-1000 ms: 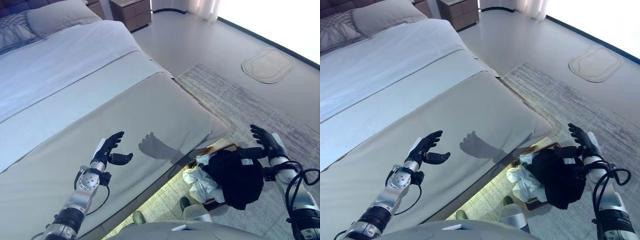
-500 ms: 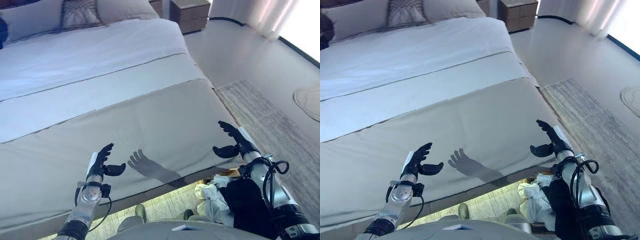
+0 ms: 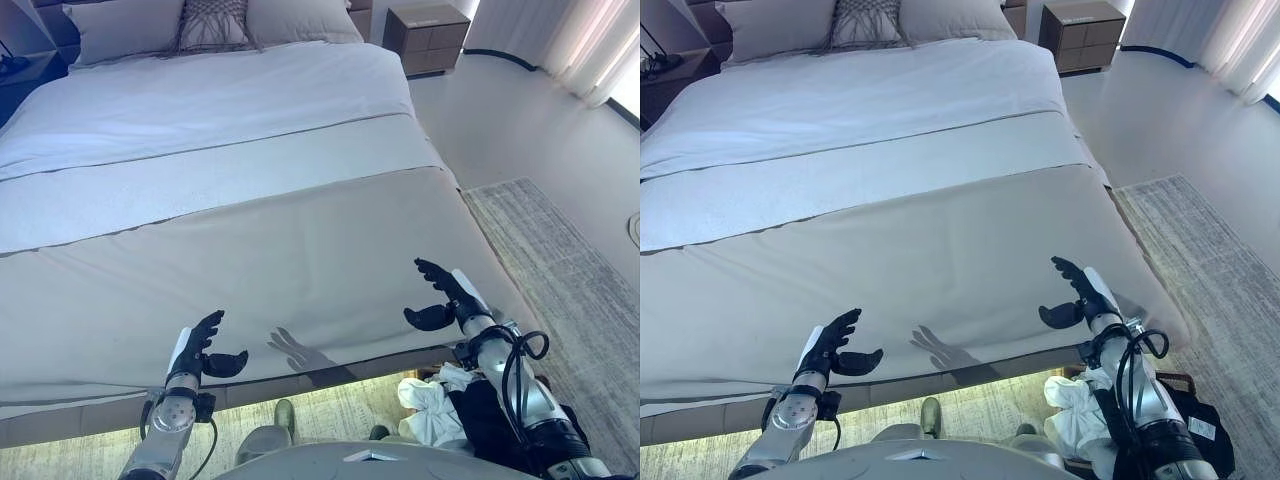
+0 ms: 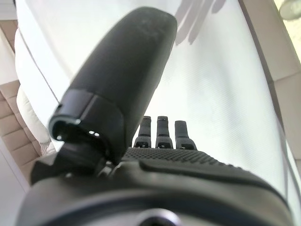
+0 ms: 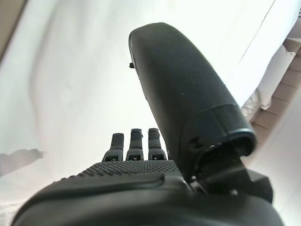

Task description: Pick up the clothes from the bed and place them into the basket

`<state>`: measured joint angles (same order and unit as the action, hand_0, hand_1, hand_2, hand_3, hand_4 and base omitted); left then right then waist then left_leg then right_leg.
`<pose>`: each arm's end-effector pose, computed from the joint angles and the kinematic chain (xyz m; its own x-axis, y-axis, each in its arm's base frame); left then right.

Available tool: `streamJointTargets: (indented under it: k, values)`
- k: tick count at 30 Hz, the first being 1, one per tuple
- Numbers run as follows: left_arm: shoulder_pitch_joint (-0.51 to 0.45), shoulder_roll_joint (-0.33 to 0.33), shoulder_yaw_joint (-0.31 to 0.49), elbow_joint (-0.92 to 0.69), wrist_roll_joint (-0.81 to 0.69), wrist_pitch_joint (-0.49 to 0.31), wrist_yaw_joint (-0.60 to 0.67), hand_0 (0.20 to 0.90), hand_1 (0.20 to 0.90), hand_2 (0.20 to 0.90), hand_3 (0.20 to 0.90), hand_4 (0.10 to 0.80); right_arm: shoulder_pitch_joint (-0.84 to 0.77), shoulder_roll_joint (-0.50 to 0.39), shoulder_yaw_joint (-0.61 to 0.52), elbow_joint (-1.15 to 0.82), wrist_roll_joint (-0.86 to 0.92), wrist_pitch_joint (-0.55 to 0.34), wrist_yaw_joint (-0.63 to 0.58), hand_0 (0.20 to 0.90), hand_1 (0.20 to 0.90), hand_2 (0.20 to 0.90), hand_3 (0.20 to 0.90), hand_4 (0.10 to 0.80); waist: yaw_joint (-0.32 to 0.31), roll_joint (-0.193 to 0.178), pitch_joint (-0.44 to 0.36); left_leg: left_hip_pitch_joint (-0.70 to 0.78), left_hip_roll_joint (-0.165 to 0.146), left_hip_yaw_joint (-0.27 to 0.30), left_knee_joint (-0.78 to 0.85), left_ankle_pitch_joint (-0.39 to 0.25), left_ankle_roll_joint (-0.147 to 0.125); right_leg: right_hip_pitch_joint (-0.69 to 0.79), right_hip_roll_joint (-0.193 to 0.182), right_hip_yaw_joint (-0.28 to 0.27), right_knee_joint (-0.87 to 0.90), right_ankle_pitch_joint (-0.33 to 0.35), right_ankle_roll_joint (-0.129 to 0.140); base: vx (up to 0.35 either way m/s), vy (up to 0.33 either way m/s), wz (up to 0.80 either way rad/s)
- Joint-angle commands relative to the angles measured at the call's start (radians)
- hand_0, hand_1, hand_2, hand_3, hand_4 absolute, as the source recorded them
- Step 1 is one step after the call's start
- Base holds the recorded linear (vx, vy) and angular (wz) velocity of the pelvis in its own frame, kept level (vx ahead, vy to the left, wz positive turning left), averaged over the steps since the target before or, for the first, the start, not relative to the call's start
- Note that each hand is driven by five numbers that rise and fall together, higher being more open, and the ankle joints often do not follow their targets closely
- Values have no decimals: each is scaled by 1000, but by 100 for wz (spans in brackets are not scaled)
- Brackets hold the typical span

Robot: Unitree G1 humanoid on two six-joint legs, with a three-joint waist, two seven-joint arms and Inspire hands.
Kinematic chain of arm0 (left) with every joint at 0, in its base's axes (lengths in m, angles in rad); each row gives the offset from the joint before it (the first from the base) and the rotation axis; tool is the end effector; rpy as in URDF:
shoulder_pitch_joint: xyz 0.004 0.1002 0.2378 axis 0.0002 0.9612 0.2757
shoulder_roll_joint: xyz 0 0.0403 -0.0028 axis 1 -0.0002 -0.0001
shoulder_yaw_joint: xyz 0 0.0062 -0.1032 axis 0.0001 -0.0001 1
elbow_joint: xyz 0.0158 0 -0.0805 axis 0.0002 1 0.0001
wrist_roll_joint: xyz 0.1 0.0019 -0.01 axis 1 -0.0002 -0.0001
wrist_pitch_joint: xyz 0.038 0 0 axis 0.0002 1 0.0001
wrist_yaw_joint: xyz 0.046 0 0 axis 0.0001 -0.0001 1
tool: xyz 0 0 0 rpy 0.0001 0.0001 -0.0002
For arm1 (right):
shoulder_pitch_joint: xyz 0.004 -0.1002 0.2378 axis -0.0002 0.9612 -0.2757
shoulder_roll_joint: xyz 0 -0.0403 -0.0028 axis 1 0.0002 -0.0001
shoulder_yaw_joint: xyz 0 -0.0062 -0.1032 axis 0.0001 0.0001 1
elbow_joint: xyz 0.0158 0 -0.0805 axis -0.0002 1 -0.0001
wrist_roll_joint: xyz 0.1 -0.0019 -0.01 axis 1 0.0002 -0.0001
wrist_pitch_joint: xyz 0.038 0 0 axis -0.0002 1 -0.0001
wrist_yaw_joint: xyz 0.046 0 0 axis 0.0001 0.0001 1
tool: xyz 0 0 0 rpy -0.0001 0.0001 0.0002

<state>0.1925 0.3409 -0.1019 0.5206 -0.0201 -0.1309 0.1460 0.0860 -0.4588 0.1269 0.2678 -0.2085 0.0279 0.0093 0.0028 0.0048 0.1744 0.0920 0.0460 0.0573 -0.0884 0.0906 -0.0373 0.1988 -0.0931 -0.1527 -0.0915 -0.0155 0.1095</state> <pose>0.1173 0.2324 -0.0571 0.8353 0.2244 -0.5018 -0.0231 0.9264 0.3759 0.1703 -0.2383 -0.0047 0.9179 -0.0401 -0.3947 -0.2179 0.7804 -0.5861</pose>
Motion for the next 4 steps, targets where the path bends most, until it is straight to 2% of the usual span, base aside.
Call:
streamJointTargets:
  k: [1,4]
  values:
    - [-52,46,62,-81,-35,-32,-10,900,900,900,900,800,-6,-24,-18,-121,24,-59,-3,900,900,900,900,800,14,-14,-57,10,-9,-23,77,-147,11,-106,23,-26,126,-49,-39,0,0,0]
    - [-51,51,56,-98,-53,-19,-15,900,900,900,900,800,11,-16,-15,-114,50,-51,9,900,900,900,900,800,15,-17,-55,12,-12,-25,73,-145,14,-102,22,-28,125,-50,-38,9,0,2]
